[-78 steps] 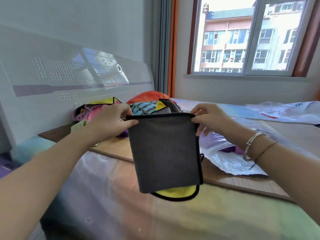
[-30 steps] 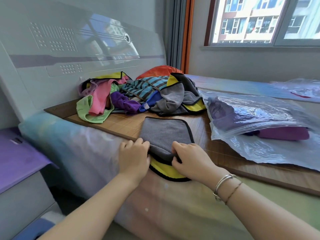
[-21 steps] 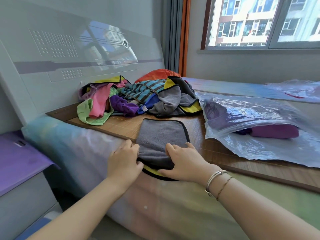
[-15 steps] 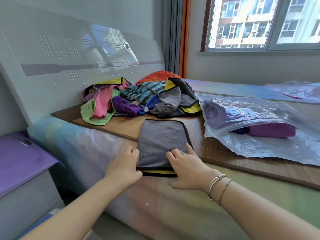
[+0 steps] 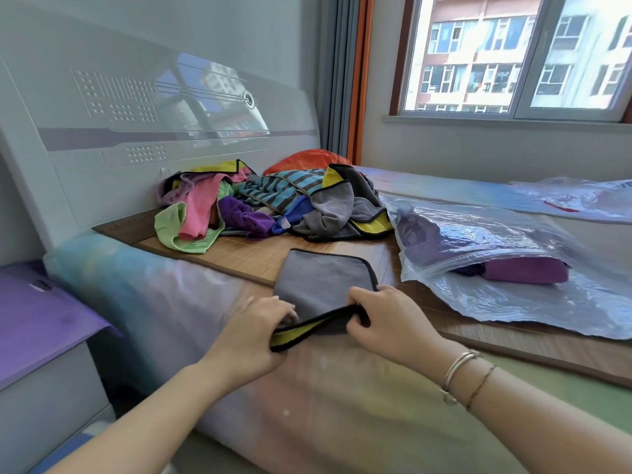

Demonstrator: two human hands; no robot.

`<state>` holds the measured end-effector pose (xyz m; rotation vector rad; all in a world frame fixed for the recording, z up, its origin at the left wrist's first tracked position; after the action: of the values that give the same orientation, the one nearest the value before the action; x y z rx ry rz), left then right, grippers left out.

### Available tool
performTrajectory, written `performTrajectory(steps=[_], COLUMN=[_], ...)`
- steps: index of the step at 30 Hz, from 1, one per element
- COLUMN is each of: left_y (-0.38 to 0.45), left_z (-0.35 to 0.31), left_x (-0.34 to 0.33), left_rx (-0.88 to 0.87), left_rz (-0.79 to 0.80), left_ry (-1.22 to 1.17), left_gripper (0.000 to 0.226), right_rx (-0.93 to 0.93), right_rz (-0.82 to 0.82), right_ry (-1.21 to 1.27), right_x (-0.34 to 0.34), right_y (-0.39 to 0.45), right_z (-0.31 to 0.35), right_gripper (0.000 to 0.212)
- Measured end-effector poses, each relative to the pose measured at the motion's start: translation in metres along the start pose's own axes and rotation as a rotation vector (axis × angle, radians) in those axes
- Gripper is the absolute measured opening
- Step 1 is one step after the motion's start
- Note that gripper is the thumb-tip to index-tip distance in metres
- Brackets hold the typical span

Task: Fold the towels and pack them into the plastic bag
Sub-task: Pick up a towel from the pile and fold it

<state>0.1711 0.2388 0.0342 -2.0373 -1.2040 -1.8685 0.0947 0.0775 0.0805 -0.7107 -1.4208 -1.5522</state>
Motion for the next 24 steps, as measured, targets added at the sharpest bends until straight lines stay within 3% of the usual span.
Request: performTrajectory(steps=[2,5,7,11,13,17,21,24], left_y=[0.005,0.018,0.036,0.087,0.111,0.139,0.141,0.138], left_z=[0.007,0.027,0.044,0.067,0.077,0.105,0.112,0.109], left_x=[0.019,0.021,0.019,0.008,-0.004,-0.043,-0.056,-0.059], left_rx=[0.07,0.26,0.333,0.421,0.463,0.632,0.719,0.724], left_rz=[-0.1,-0.045,-0.077,-0.203,-0.233,-0.13,-0.081,0.021], left_ry=[-0.233,-0.65,-0.703,-0.648,-0.538,-0.257,-0.132,-0.27], left_gripper=[0.014,0.023,0.019,0.005,0.011,0.025,0.044,0.027], right_rx=[-0.107,-0.232,-0.296,-0.359,-0.387,-0.434,-0.416,-0.451], right_rz=[0.097,0.168,0.125,0.102,0.146,0.297,0.392,0.402], right_ry=[0.116,0.239,0.191,-0.083,-0.217,-0.369,-0.128,0.007], right_x=[0.01,0.014,0.015,0.003,-0.01,-0.052,-0.088,-0.085], right_y=[0.008,0.031,0.051,0.094,0.11,0.125,0.136,0.137], right_z=[-0.003,-0.019,-0.035,-0.059,-0.068,-0.092,-0.103,-0.101], right_gripper=[0.006,0.006,0.01,0.018,0.023,0.042,0.04,0.042])
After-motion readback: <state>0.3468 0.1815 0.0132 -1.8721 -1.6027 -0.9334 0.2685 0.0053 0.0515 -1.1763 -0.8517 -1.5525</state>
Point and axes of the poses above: each hand's wrist, its own y-axis towards the middle knuckle, its own x-axis out of the back of the hand, z = x × y, the point moved 8 cm from there along y, towards the middle knuckle, and after that the axes turned 5 degrees about y, right-handed, at the moved point
